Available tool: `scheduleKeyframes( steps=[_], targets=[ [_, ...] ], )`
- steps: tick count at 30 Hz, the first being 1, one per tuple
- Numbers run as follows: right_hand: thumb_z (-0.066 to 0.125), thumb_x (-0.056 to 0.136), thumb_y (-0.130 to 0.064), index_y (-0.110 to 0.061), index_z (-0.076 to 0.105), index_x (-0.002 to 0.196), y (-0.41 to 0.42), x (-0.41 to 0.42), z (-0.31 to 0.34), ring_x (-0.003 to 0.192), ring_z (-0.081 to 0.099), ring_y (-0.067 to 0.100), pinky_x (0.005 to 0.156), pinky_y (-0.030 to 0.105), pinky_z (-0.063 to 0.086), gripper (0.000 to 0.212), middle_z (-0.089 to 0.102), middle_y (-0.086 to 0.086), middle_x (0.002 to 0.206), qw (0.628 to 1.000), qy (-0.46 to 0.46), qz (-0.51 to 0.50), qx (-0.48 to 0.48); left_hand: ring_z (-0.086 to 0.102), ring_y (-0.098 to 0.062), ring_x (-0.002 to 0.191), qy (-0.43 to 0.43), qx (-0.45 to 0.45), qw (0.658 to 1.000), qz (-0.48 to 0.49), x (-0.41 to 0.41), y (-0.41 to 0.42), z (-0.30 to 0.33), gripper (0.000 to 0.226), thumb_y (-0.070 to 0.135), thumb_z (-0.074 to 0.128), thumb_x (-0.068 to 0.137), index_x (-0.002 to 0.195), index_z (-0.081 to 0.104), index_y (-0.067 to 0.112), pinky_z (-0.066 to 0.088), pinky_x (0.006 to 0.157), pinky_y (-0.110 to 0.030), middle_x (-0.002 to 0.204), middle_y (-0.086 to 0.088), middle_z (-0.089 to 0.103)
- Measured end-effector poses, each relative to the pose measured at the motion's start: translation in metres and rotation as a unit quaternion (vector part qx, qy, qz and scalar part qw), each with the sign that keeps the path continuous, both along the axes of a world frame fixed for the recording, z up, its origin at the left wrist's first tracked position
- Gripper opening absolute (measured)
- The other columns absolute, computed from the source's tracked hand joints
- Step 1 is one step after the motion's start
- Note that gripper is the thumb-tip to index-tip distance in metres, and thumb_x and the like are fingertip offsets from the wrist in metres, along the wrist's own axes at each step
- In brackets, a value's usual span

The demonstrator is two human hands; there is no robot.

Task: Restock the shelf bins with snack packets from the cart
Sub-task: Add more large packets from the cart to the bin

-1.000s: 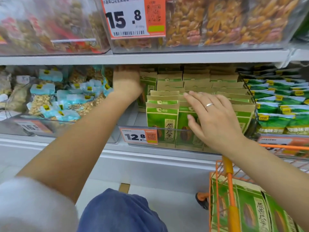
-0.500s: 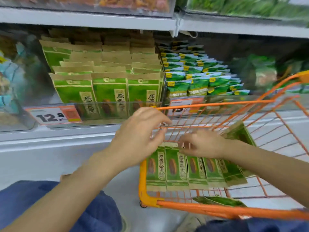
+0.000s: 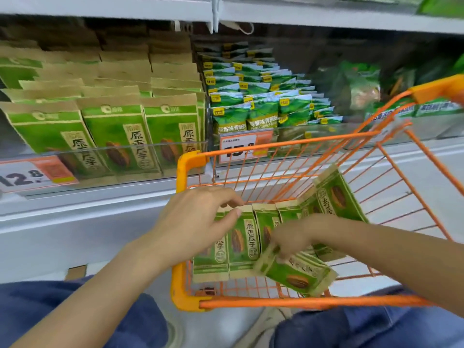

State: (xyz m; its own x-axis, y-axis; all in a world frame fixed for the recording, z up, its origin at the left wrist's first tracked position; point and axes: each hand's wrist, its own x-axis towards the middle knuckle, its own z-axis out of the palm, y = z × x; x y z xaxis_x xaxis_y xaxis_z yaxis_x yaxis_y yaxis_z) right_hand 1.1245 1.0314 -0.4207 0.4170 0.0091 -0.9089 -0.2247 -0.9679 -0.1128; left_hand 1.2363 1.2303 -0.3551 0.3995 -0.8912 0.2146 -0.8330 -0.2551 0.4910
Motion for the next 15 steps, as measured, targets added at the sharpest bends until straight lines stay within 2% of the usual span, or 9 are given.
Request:
scheduleKeyframes(
  steps=[2, 3, 5, 7, 9, 11, 13, 15],
  targets=[
    [0.062, 0.092, -0.028, -0.011, 0.069, 0.094, -0.016, 0.013, 0.033, 0.065, 0.057, 0.011, 0.062, 0.03, 0.048, 0.019, 0.059, -0.005, 0.068, 0.984, -0.095, -0.121, 0.092, 0.058, 0.005, 0.096, 0.072, -0.028, 0.997, 0.001, 0.002, -0.001, 0.0, 0.021, 0.042, 0.051, 0.091, 0.104, 0.067, 0.037, 0.044, 0.072, -0.02, 0.099, 0.024, 0.066],
    [0.064, 0.091, -0.026, -0.014, 0.071, 0.094, -0.022, 0.017, 0.054, 0.066, 0.06, 0.007, 0.062, 0.024, 0.049, 0.014, 0.064, -0.01, 0.069, 0.964, -0.139, -0.179, 0.14, 0.059, 0.004, 0.096, 0.135, -0.055, 0.989, 0.002, 0.003, -0.001, 0.001, 0.021, 0.041, 0.051, 0.089, 0.103, 0.067, 0.037, 0.047, 0.076, -0.019, 0.1, 0.022, 0.067],
    [0.069, 0.087, -0.025, -0.016, 0.072, 0.09, -0.025, 0.021, 0.096, 0.07, 0.064, 0.008, 0.06, 0.021, 0.049, 0.01, 0.07, -0.006, 0.076, 0.917, -0.208, -0.258, 0.22, 0.063, 0.0, 0.095, 0.267, -0.12, 0.956, 0.02, 0.009, 0.001, 0.009, 0.02, 0.036, 0.054, 0.086, 0.103, 0.065, 0.035, 0.05, 0.079, -0.017, 0.102, 0.016, 0.069],
    [0.071, 0.083, -0.025, -0.017, 0.074, 0.083, -0.021, 0.023, 0.127, 0.071, 0.067, 0.012, 0.059, 0.023, 0.05, 0.009, 0.073, 0.001, 0.08, 0.874, -0.269, -0.287, 0.284, 0.066, -0.006, 0.093, 0.361, -0.186, 0.912, 0.053, 0.017, 0.003, 0.022, 0.021, 0.036, 0.058, 0.087, 0.106, 0.064, 0.032, 0.053, 0.079, -0.022, 0.103, 0.009, 0.071],
    [0.071, 0.08, -0.023, -0.014, 0.076, 0.084, -0.01, 0.032, 0.148, 0.077, 0.07, 0.017, 0.066, 0.03, 0.056, 0.011, 0.074, 0.009, 0.086, 0.829, -0.338, -0.311, 0.321, 0.069, -0.01, 0.089, 0.402, -0.221, 0.885, 0.073, 0.025, 0.007, 0.038, 0.024, 0.036, 0.063, 0.086, 0.108, 0.064, 0.027, 0.054, 0.074, -0.023, 0.1, 0.004, 0.072],
    [0.073, 0.076, -0.024, -0.006, 0.075, 0.095, 0.004, 0.045, 0.161, 0.087, 0.07, 0.031, 0.081, 0.047, 0.055, 0.026, 0.072, 0.02, 0.097, 0.79, -0.393, -0.324, 0.342, 0.07, -0.015, 0.087, 0.442, -0.212, 0.87, 0.059, 0.03, 0.013, 0.056, 0.031, 0.035, 0.064, 0.082, 0.11, 0.064, 0.023, 0.054, 0.067, -0.021, 0.098, 0.0, 0.074],
    [0.077, 0.074, -0.022, -0.006, 0.074, 0.097, 0.027, 0.061, 0.173, 0.092, 0.068, 0.039, 0.087, 0.059, 0.049, 0.028, 0.071, 0.024, 0.099, 0.76, -0.422, -0.323, 0.375, 0.071, -0.014, 0.087, 0.44, -0.19, 0.877, 0.048, 0.035, 0.024, 0.072, 0.036, 0.028, 0.074, 0.079, 0.113, 0.064, 0.023, 0.053, 0.063, -0.019, 0.098, 0.0, 0.075],
    [0.079, 0.07, -0.024, -0.009, 0.075, 0.093, 0.055, 0.08, 0.178, 0.084, 0.068, 0.031, 0.081, 0.057, 0.051, 0.028, 0.072, 0.022, 0.094, 0.745, -0.447, -0.303, 0.392, 0.071, -0.009, 0.084, 0.402, -0.186, 0.894, 0.068, 0.044, 0.043, 0.089, 0.038, 0.018, 0.077, 0.075, 0.11, 0.065, 0.022, 0.051, 0.062, -0.015, 0.094, 0.005, 0.076]
  ],
)
